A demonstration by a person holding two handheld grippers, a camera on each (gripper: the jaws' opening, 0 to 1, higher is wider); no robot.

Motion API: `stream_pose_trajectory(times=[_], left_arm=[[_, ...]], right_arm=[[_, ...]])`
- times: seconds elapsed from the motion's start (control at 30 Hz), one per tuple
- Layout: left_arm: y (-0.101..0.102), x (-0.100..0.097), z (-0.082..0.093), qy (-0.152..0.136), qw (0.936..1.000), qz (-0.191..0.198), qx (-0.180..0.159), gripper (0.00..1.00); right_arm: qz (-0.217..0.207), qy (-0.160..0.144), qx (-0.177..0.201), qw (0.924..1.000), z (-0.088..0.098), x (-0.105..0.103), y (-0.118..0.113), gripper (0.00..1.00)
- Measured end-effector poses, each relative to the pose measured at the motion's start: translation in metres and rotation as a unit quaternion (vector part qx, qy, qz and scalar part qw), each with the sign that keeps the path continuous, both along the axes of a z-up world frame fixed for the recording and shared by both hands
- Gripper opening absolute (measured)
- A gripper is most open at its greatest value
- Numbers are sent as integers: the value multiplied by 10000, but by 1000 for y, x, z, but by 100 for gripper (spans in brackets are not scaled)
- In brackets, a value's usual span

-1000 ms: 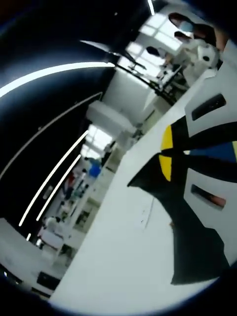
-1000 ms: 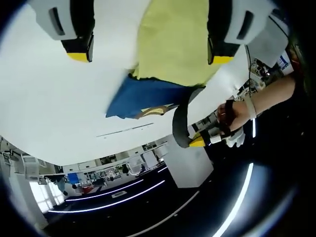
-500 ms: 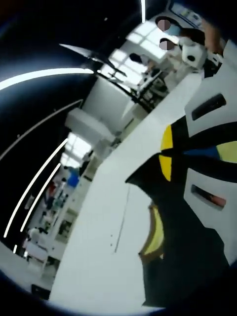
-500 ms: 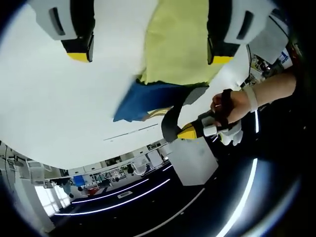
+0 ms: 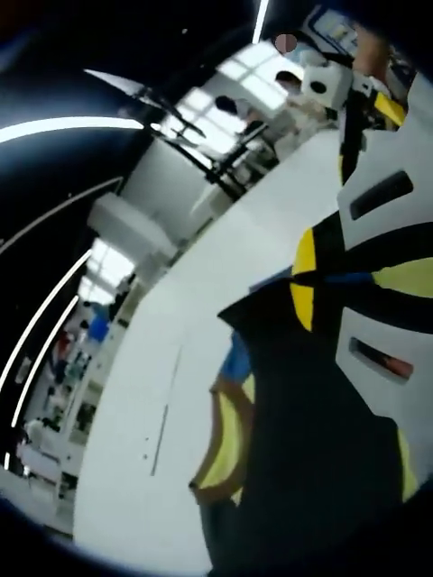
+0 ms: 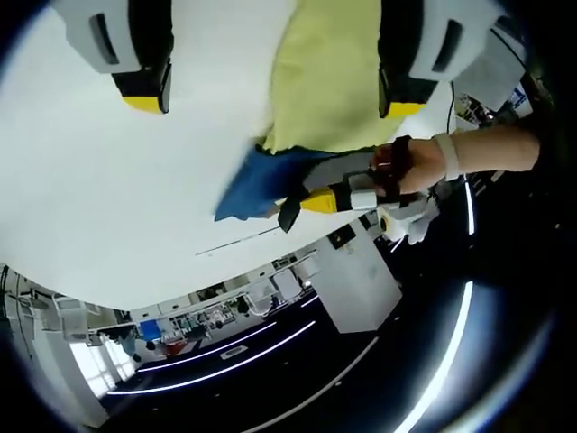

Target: Fold the garment on the visible template until the final outline fits inside the template.

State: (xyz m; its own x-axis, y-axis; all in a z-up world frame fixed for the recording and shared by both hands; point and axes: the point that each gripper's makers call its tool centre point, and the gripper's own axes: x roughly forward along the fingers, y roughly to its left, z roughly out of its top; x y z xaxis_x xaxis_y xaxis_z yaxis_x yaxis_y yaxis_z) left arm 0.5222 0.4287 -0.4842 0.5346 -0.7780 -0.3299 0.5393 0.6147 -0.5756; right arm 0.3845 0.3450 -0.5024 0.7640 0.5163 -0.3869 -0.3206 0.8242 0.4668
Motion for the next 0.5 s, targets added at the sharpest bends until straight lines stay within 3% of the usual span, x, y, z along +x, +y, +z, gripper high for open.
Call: stream_pose_trajectory(times=[0.27,0.5], left_arm=[[-5,0,-12,81,9999,-42,123,0],[-11,1,-11,-173,9994,-189,217,0]], right_arm=[[25,-30,38,10000,0,-2,2,97],[52,-62,41,10000,2,0,4,97]])
